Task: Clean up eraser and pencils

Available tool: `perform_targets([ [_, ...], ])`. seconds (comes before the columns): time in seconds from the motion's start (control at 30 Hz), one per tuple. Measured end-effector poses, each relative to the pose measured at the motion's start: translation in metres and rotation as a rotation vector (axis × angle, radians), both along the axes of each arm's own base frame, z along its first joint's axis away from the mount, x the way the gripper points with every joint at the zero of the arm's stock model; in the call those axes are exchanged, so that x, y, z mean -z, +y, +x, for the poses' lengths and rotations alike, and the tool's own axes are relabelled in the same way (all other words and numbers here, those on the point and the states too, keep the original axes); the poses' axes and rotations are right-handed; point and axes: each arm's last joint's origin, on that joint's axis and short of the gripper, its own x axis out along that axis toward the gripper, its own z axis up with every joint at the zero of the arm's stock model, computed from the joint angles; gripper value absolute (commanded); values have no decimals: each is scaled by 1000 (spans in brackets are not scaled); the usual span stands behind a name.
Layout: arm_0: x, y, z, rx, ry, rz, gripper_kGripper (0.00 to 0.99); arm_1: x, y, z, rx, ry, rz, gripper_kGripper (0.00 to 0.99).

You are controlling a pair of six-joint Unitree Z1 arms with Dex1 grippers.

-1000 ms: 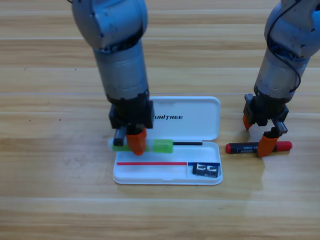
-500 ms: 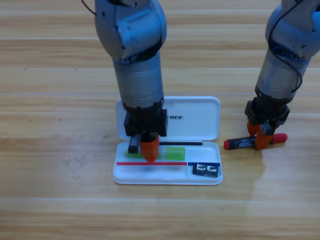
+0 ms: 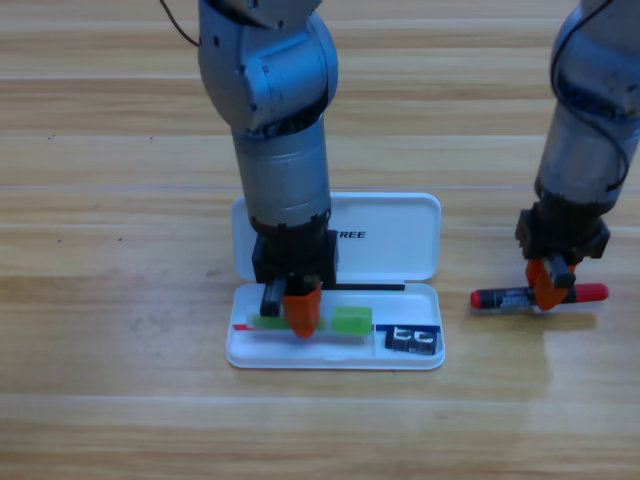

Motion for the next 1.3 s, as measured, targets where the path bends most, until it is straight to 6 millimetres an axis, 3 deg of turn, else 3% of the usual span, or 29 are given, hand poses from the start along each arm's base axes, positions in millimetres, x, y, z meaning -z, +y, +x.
perform_targets([
  [0.33,5,2,-2,0,12,14,0,-67,-18,-32,39,-72,103,0],
  [0.63,5,2,-2,0,15,17,0,-68,-12,-37,62,-59,113,0],
  [0.67,5,2,-2,0,15,17,232,-68,-11,-37,60,-61,116,0],
  [0.73,5,2,-2,0,15,17,828,-70,-8,-38,58,-66,121,0],
  [0.77,5,2,-2,0,15,17,962,-71,-7,-38,57,-68,123,0],
  [1.13,5,2,-2,-10,16,17,990,-82,7,-42,57,-89,145,0],
  [1.3,5,2,-2,-10,16,17,990,-92,23,-42,64,-108,170,0],
])
